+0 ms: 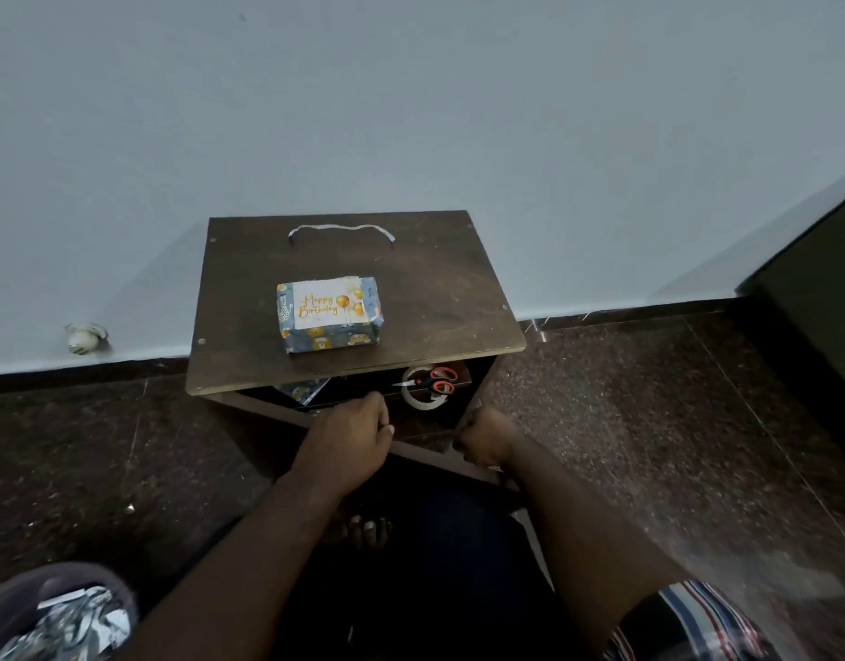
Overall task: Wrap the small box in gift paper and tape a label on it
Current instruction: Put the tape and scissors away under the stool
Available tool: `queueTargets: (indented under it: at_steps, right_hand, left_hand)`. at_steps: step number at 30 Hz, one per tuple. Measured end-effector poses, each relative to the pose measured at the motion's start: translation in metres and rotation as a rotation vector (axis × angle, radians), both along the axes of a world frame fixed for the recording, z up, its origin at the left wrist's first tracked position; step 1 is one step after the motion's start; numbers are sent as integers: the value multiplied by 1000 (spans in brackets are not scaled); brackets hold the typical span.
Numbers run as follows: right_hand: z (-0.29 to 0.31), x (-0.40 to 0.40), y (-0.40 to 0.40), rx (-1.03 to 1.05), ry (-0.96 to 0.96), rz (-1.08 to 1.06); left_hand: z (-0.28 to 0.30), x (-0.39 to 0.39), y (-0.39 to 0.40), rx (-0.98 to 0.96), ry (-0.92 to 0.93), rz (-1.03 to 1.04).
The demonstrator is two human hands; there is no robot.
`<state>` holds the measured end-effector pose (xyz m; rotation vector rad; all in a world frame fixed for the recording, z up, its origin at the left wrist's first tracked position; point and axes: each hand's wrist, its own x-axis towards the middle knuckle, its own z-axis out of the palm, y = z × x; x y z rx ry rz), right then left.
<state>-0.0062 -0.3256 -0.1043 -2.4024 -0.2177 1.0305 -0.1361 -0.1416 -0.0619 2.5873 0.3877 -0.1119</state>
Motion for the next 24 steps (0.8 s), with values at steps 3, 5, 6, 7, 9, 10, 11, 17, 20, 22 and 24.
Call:
queueTargets:
  at_steps: [3,5,6,7,9,10,11,17,20,22,24]
  right_hand:
    - [27,-17,-12,-19,-208,80]
    - [36,-28,-18,-15,-276,214]
    - [38,-31,-17,-33,-307,278]
    - [40,-35,-15,-73,-366,339]
    - [47,-38,-9,-152,-490,391]
    - [48,-37,-5,-194,-543,395]
    - [51,-38,0,-231,-576,395]
    - [48,-26,9,-143,-614,322]
    - [43,-18,9,-117,-614,330]
    - [35,-13,9,-108,-617,368]
    - [26,-9,8,-113,-615,407]
  left_hand:
    - [3,-14,-3,96,-36,-96]
    - [3,-20,-6,149,-42,-132]
    - [2,-21,-7,158,-47,-129]
    - [1,-22,-8,165,-59,-116]
    - [-3,-20,-12,193,-97,-91]
    - [-5,-18,-13,219,-101,-80]
    - [-6,-15,-15,248,-85,-67]
    - [5,4,-20,292,39,-7]
    - [6,12,-20,306,65,16]
    - [6,16,-19,320,89,20]
    - [4,19,-18,330,112,26]
